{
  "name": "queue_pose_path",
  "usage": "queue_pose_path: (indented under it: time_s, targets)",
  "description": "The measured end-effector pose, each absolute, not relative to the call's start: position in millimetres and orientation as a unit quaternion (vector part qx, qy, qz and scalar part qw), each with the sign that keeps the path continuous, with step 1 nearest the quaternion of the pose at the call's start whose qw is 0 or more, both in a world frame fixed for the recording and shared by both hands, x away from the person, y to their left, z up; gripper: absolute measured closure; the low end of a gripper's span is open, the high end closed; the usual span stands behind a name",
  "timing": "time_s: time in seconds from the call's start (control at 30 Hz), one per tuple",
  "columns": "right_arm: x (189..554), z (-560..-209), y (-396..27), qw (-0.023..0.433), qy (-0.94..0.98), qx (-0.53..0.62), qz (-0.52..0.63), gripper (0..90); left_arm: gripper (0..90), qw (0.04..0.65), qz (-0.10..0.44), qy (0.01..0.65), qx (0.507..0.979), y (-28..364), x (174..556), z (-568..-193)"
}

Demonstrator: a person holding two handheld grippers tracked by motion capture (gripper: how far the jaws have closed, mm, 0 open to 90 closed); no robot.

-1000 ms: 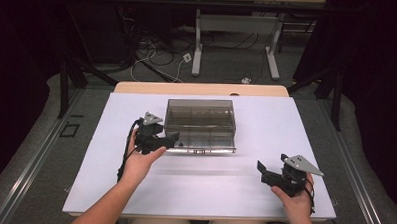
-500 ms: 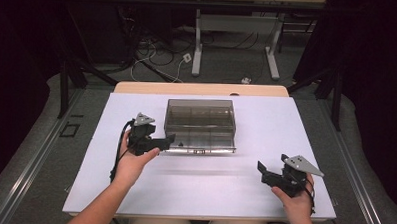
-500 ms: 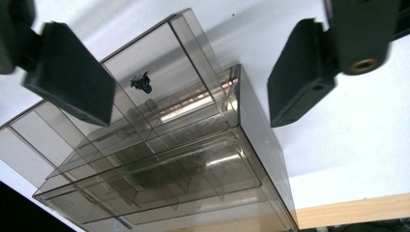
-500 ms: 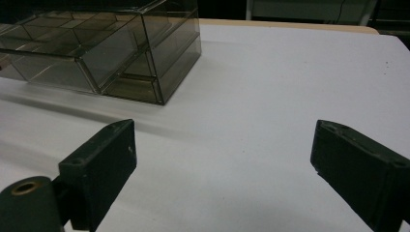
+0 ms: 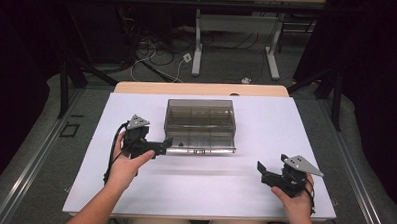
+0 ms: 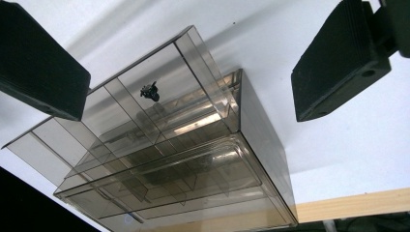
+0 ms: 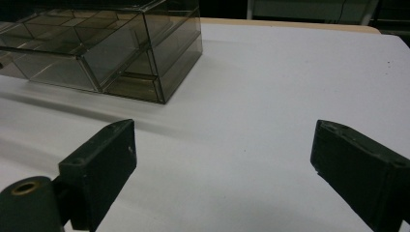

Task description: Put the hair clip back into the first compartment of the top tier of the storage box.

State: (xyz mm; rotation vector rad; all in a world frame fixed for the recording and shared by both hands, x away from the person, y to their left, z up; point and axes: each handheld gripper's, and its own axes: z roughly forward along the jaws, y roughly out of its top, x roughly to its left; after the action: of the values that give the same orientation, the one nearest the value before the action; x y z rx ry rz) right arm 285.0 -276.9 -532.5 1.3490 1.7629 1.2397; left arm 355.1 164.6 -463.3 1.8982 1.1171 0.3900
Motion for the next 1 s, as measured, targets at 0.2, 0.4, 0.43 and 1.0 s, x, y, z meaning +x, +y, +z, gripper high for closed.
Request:
queue_pose_path:
  time_s: [0.2,0.4,0.43,1.0]
  targets:
    - [284.5,-531.7,-277.5,0.298,0.665,0.506,0.462,8.8,0.4,0.455,0.166,0.435,0.759,173.5,348.2,-461.0]
    - [284.1,-531.9,-276.2,0.293,0.663,0.511,0.463,8.8,0.4,0.466,0.174,0.437,0.750,183.8,342.9,-457.7]
    - [283.9,-531.7,-276.5,0.292,0.664,0.511,0.461,8.8,0.4,0.467,0.175,0.438,0.748,185.4,341.8,-457.3]
    - [283.7,-531.9,-278.0,0.296,0.663,0.509,0.463,8.8,0.4,0.467,0.193,0.460,0.730,219.6,327.4,-467.8]
